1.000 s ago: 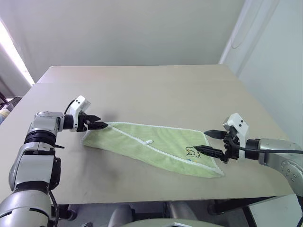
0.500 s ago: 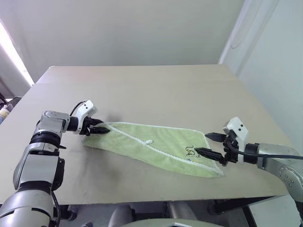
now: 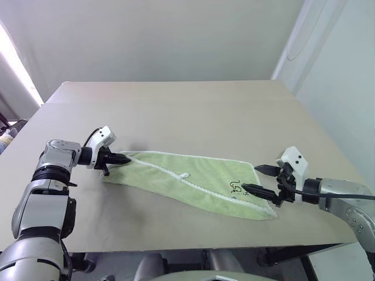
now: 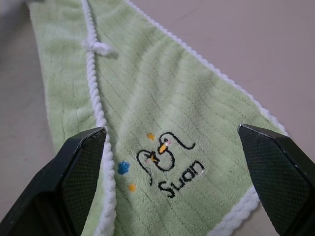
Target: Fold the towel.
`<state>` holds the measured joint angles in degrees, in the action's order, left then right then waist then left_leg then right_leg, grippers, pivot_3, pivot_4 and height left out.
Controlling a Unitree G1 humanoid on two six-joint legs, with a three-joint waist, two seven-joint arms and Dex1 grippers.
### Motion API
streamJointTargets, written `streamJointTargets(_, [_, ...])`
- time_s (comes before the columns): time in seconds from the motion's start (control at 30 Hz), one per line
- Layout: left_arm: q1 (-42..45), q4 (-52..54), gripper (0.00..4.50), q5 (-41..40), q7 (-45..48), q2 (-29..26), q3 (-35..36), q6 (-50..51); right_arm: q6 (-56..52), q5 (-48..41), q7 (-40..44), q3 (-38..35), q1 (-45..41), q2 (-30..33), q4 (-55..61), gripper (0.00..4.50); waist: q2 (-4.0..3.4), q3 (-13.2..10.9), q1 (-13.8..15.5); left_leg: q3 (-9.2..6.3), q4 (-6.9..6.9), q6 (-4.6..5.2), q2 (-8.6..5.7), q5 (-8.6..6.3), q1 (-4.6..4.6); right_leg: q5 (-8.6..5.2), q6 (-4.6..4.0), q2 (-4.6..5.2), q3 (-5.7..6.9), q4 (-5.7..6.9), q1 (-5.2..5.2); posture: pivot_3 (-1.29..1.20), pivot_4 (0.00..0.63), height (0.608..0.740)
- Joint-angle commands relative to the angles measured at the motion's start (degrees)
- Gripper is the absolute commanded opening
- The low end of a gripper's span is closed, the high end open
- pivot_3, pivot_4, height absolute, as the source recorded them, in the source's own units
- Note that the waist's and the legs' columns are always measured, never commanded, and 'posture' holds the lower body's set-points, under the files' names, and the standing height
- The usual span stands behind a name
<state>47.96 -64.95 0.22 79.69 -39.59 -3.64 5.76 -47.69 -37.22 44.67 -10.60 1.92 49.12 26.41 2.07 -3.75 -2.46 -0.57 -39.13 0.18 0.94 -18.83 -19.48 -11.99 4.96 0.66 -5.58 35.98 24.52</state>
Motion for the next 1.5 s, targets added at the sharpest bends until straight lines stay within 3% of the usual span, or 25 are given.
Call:
streamJointTargets(0.03, [1.9, 2.9, 0.04, -1.4, 0.0, -2.1, 1.8, 1.0, -1.8, -3.6, 2.5, -4.5, 1.5, 2.2, 3.6, 4.50, 0.00, 0.0, 0.0, 0.00, 0.00, 0.00, 0.00, 0.00, -0.01, 0.00, 0.00, 0.00, 0.00, 0.00, 0.01, 0.00, 0.000, 0.712])
streamJointTargets(0.23, [0.4, 4.1, 0.04, -1.3, -0.3, -2.4, 1.6, 1.0, -4.4, -8.0, 6.5, -8.3, 7.1, 5.3, 7.5, 4.50, 0.02, 0.0, 0.0, 0.00, 0.01, 0.00, 0.00, 0.00, 0.01, -0.01, 0.01, 0.00, 0.00, 0.01, 0.00, 0.00, 0.000, 0.712])
streamJointTargets(0.47, [-0.4, 4.2, 0.04, -1.2, -1.3, -1.6, 1.3, 0.6, -1.5, -2.6, 7.1, -5.8, 11.6, 6.9, 6.2, 4.50, 0.04, 0.0, -0.1, 0.00, 0.00, 0.00, 0.01, 0.00, 0.05, -0.01, 0.01, 0.00, 0.00, 0.02, -0.01, 0.00, 0.000, 0.712])
streamJointTargets(0.6, [-0.4, 4.2, 0.00, -1.2, -1.5, -1.7, 1.3, 0.6, -1.0, -1.7, 7.5, -5.4, 11.9, 6.8, 5.9, 3.57, 0.04, 0.0, -0.1, 0.01, 0.00, 0.00, 0.00, 0.00, 0.03, -0.01, 0.01, 0.00, 0.00, 0.00, -0.02, 0.00, 0.000, 0.712])
streamJointTargets(0.93, [-0.4, 4.0, 0.00, -1.0, -2.0, -2.0, 1.3, 0.1, 0.0, 1.2, 9.6, -3.1, 13.2, 8.4, 6.2, 0.02, 0.05, 0.0, -0.1, 0.01, 0.00, 0.00, 0.00, 0.00, 0.03, -0.01, 0.01, 0.00, 0.00, 0.00, -0.02, 0.00, 0.000, 0.712])
streamJointTargets(1.4, [-0.6, 4.7, 0.00, -1.8, -2.3, -2.3, 2.1, 0.8, 0.0, 1.4, 10.7, -4.7, 12.7, 8.8, 6.1, 0.02, 0.06, 0.0, -0.1, 0.01, 0.00, 0.00, 0.00, 0.00, 0.04, -0.01, 0.01, 0.00, 0.00, 0.00, -0.01, 0.00, 0.000, 0.712])
streamJointTargets(1.5, [1.6, 4.2, 0.00, -3.9, -3.5, -2.6, 4.6, 2.7, -0.6, -1.1, 9.1, -8.1, 6.4, 7.7, 2.8, 0.02, 0.08, 0.0, -0.3, 0.01, 0.00, 0.00, 0.01, 0.00, 0.05, -0.01, 0.01, 0.00, 0.00, 0.00, -0.01, 0.00, 0.000, 0.712])
